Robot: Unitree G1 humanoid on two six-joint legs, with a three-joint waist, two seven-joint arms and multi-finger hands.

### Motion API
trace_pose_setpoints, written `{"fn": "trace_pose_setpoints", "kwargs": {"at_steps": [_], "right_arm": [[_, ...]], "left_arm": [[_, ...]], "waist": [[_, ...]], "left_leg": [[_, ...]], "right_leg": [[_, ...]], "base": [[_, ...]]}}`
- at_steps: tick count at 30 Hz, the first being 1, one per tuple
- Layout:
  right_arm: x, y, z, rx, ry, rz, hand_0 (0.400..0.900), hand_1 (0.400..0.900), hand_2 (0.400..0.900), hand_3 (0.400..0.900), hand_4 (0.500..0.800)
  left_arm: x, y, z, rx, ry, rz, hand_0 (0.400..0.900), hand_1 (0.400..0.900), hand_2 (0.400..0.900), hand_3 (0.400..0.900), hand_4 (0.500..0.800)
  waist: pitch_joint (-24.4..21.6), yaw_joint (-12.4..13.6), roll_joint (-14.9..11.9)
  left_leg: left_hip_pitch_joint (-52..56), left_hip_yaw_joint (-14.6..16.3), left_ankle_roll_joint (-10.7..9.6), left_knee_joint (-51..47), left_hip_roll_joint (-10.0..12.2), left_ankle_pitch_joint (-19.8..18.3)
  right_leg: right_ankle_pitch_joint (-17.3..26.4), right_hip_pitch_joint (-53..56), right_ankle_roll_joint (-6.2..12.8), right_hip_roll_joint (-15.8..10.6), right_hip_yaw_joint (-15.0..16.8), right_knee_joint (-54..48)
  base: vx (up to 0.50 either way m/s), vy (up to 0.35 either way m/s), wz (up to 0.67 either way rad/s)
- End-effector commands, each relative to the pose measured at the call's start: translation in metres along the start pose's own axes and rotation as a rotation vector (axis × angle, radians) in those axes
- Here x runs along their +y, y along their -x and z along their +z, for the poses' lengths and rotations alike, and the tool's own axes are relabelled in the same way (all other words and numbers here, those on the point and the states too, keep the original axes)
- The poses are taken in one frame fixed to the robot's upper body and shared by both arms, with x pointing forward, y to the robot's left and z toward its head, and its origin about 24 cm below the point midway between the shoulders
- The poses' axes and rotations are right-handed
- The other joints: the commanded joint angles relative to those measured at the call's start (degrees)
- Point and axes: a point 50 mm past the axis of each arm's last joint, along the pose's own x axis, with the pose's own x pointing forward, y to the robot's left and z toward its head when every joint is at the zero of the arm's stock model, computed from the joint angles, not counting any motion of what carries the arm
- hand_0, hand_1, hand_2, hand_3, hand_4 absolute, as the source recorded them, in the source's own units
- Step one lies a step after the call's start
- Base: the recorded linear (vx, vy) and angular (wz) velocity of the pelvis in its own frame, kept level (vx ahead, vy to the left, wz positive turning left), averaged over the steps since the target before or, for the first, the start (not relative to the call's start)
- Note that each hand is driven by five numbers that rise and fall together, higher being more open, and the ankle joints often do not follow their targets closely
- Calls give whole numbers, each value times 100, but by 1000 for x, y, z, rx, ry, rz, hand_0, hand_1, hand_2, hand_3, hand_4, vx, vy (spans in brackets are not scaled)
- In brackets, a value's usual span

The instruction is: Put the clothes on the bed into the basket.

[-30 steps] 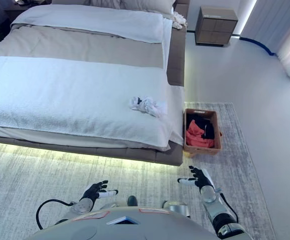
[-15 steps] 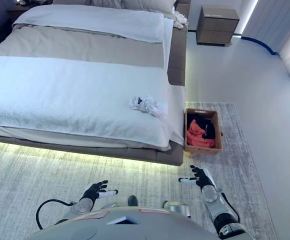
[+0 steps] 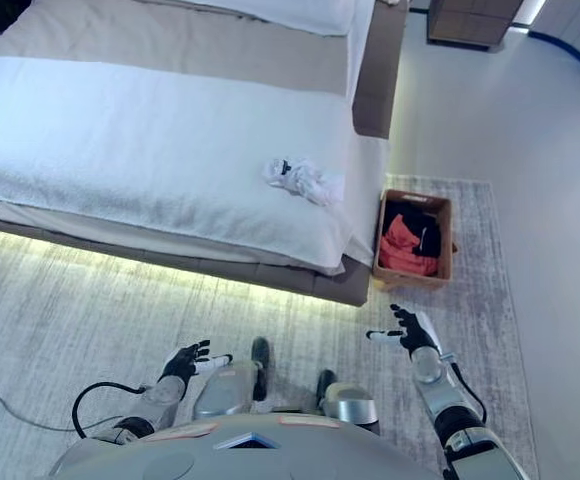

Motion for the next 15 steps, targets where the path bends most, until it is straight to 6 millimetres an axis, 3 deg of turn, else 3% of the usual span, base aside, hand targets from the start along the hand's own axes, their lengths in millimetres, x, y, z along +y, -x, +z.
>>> {"fn": "trace_pose_setpoints", "kwargs": {"at_steps": [1, 5, 8, 10, 11, 13, 14, 15], "right_arm": [[-22, -5, 39, -185, 3, -91, 900, 900, 900, 900, 800], [-16, -5, 39, -176, -10, -73, 900, 900, 900, 900, 800], [-5, -6, 38, -159, -45, -43, 900, 900, 900, 900, 800], [-3, -7, 46, -181, -39, -30, 900, 900, 900, 900, 800], [-2, -8, 55, -209, -45, -30, 900, 900, 900, 900, 800], [-1, -9, 66, -241, -52, -35, 900, 900, 900, 900, 800], [-1, -9, 70, -254, -46, -35, 900, 900, 900, 900, 800], [-2, -8, 80, -293, -46, -49, 900, 900, 900, 900, 800]], "left_arm": [[11, -1, 4, -21, 32, 70, 900, 900, 900, 900, 800], [10, 0, -5, 10, 37, 74, 900, 900, 900, 900, 800], [19, 0, -2, 3, 13, 89, 900, 900, 900, 900, 800], [26, -3, 12, -49, -7, 97, 900, 900, 900, 900, 800], [31, -4, 20, -70, -20, 109, 900, 900, 900, 900, 800], [36, -6, 31, -101, -29, 129, 900, 900, 900, 900, 800], [39, -6, 34, -105, -30, 135, 900, 900, 900, 900, 800], [43, -7, 38, -113, -18, 154, 900, 900, 900, 900, 800]], "waist": [[-113, 79, 32], [-392, 111, 16], [-580, 148, -124], [-540, 146, -129], [-446, 102, -141], [-294, 32, -92], [-255, -5, -63], [-172, -24, -77]], "left_leg": [[-481, 195, 122, -604, 29, 737], [-234, 378, 280, -404, -109, 712], [9, 471, 555, -375, -322, 447], [193, 460, 755, -418, -502, 294], [328, 461, 836, -514, -596, 272], [626, 530, 947, -604, -690, 120], [743, 520, 974, -604, -710, 12], [955, 553, 951, -604, -711, -182]], "right_leg": [[-180, 151, 623, 214, 335, 24], [-509, 600, 799, -90, 438, 24], [-590, 310, 920, -427, 523, 1113], [-191, -426, 957, -589, 607, 2546], [227, -734, 973, -631, 643, 3168], [565, -1195, 953, -807, 382, 4053], [517, -1377, 934, -906, 232, 4198], [189, -1559, 907, -1074, -86, 3937]], "base": [[300, 198, -54], [403, 261, -34], [431, 274, -20], [233, 282, -7], [143, 273, -10], [170, 275, -10], [295, 246, -17], [235, 129, -7]]}}
